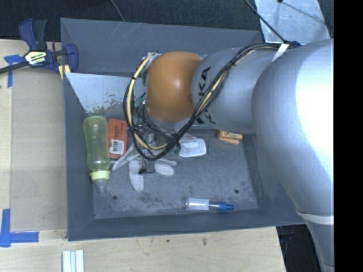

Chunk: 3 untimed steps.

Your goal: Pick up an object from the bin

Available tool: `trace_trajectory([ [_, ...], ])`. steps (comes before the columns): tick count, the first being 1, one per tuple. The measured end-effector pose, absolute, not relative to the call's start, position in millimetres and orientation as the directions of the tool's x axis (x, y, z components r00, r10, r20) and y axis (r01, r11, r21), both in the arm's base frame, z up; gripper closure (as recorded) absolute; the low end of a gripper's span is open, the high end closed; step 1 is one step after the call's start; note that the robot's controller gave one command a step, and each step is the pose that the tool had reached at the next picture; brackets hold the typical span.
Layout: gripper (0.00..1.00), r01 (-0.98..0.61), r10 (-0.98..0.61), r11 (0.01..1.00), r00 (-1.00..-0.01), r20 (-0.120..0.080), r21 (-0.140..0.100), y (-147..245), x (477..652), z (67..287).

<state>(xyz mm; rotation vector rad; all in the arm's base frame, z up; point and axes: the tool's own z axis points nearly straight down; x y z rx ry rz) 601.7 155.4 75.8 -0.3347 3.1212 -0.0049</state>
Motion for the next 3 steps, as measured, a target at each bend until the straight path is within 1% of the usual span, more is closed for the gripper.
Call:
trace_trajectory([
  [1, 0.0, -0.263, -0.263, 0.965, -0.965, -0.002, 0.003, 112.9, 610.1, 71.5],
  [2, 1.0, -0.583, -0.583, 0.812, -0.812, 0.005, -0.008, 201.0, 604.6, 71.6],
  [3, 1.0, -0.583, -0.583, 0.812, -0.813, 0.005, -0.007, 200.9, 604.6, 71.6],
])
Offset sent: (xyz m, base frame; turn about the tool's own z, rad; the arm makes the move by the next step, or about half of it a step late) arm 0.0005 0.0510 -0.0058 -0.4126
